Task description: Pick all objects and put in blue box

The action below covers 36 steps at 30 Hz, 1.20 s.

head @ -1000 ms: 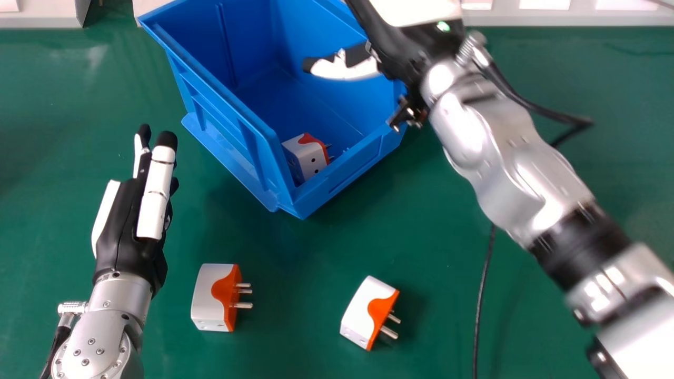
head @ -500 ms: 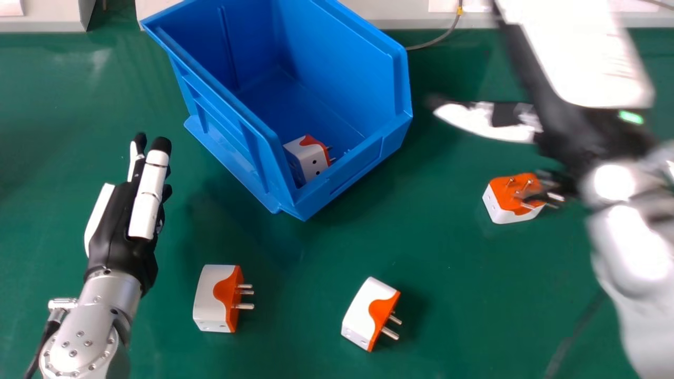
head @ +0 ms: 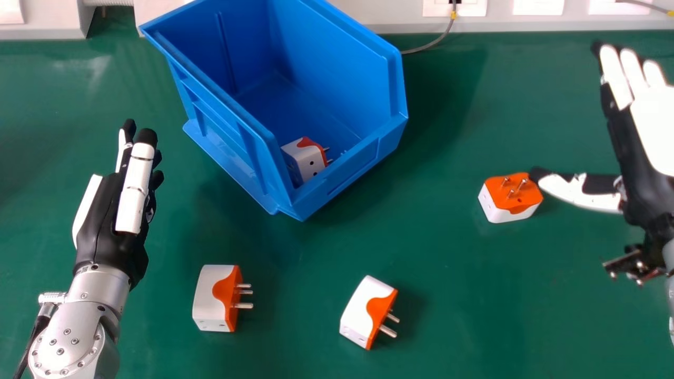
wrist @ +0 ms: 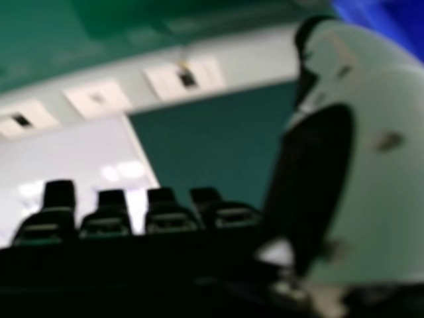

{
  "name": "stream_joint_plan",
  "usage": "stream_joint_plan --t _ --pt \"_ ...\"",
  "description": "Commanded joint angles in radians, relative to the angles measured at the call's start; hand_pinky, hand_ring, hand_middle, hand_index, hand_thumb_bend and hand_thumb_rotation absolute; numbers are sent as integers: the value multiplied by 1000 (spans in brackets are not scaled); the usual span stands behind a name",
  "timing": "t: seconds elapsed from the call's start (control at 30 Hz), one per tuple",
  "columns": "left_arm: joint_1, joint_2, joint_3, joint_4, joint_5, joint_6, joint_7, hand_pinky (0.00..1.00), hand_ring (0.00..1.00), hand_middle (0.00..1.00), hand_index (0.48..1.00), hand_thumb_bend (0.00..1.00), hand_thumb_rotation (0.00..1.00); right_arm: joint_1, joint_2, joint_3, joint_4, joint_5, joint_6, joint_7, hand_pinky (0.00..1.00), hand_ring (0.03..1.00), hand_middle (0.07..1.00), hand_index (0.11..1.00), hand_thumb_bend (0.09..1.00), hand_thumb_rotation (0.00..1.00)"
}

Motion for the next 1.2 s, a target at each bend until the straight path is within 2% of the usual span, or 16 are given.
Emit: stream_joint_plan --t 0.0,0.13,0.27,0.37,0.57,0.73,0.9,1.17 --pt "-25 16 5 0 -7 -33 -2 1000 1000 1000 1000 521 970 -36 -45 -3 25 -16 -7 23 954 992 998 987 401 390" --pt "-25 18 3 -3 -2 -32 4 1000 1000 1000 1000 535 960 -69 -96 18 100 -1 -39 73 970 997 999 994 403 402" --pt "-30 19 3 -1 -2 -26 6 1000 1000 1000 1000 541 955 -129 -139 57 210 14 -94 105 988 999 1000 998 404 419" --pt "-28 17 2 -11 -2 -18 9 1000 1000 1000 1000 544 951 -194 -167 99 315 17 -142 132 996 1000 1000 1000 405 437" --pt "-31 22 3 3 -1 -25 8 1000 1000 1000 1000 546 948 -337 -206 190 513 9 -239 168 1000 1000 1000 1000 406 462" --pt "-27 24 4 -2 -3 -23 7 1000 1000 1000 1000 546 947 -440 -216 259 658 -18 -309 133 1000 1000 1000 999 397 465" --pt "-16 25 3 -23 -1 -13 11 1000 1000 1000 1000 545 947 -524 -218 323 770 -47 -358 93 1000 1000 1000 996 395 470" --pt "-10 32 6 -21 -2 -18 8 1000 1000 1000 1000 541 949 -630 -214 400 914 -81 -417 51 1000 1000 1000 995 389 483"
